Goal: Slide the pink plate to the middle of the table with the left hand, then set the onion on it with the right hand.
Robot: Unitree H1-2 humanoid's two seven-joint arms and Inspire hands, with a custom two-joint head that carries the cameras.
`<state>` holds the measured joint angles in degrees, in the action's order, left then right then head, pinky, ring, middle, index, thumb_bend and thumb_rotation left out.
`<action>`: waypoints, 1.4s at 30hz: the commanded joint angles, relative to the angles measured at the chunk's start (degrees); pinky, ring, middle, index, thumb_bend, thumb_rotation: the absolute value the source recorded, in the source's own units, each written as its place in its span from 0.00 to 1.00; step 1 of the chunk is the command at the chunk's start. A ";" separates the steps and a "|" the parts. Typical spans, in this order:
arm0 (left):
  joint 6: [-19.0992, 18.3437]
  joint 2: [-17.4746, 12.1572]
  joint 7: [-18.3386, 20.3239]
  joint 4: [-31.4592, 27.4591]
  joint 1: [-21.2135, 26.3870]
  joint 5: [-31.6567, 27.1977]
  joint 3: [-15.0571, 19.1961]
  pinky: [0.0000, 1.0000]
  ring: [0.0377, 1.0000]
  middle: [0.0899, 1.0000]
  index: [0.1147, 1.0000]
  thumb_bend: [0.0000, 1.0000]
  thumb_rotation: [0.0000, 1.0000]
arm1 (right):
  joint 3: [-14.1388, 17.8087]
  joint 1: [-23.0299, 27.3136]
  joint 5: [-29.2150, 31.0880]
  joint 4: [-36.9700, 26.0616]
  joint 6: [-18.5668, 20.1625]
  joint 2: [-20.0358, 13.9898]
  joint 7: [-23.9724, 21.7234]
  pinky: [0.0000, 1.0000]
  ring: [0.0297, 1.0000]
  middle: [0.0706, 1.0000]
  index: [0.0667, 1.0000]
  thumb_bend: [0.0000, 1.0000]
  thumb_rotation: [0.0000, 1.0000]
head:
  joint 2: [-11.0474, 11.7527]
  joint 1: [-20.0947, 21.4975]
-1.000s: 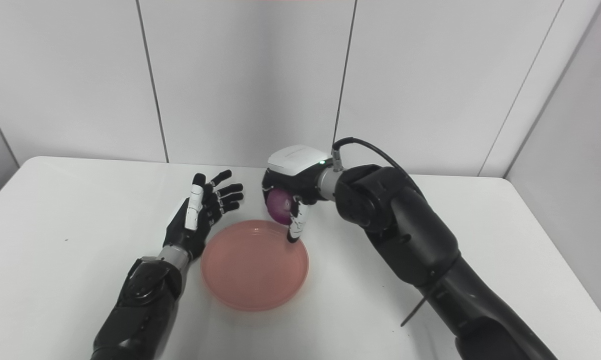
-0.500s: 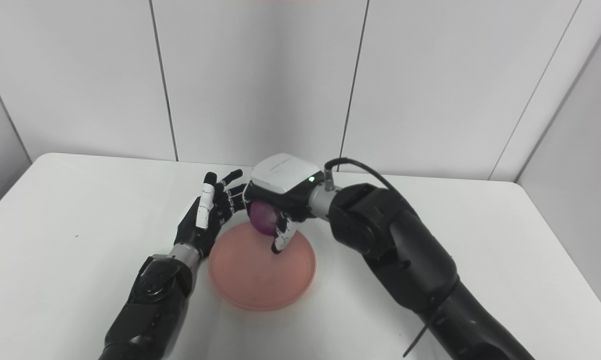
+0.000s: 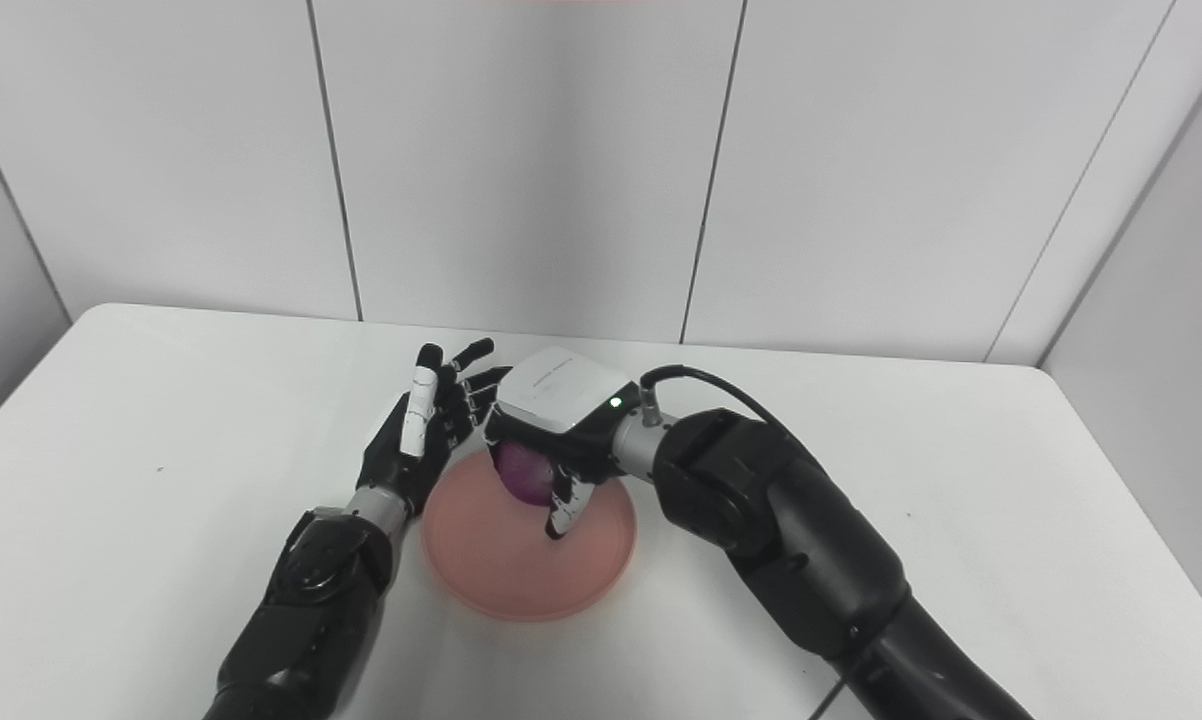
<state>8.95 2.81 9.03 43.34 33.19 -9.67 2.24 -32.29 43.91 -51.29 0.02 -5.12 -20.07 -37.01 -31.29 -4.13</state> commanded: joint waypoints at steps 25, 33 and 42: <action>-4.62 1.06 -0.77 4.73 -3.81 0.65 -0.47 0.82 0.77 0.75 0.83 0.82 1.00 | 1.88 1.09 1.35 2.05 -1.71 0.72 2.74 0.49 0.58 0.68 0.71 0.90 0.35 | -0.16 -0.18; -4.35 0.88 -0.65 4.97 -3.71 0.69 -0.47 0.80 0.75 0.72 0.82 0.85 1.00 | 1.33 0.24 0.90 4.42 -2.35 1.21 4.21 0.46 0.57 0.66 0.70 0.90 0.32 | -0.27 -0.36; -3.93 0.89 -0.59 5.81 -3.47 0.38 -0.20 0.79 0.76 0.73 0.83 0.84 1.00 | 1.41 0.66 0.74 4.30 -2.76 0.96 4.42 0.50 0.60 0.70 0.70 0.89 0.32 | 0.02 -0.20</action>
<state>10.02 2.85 9.12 44.57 33.58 -9.68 2.19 -31.65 41.69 -50.65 5.55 -6.07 -18.95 -34.40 -31.20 -4.31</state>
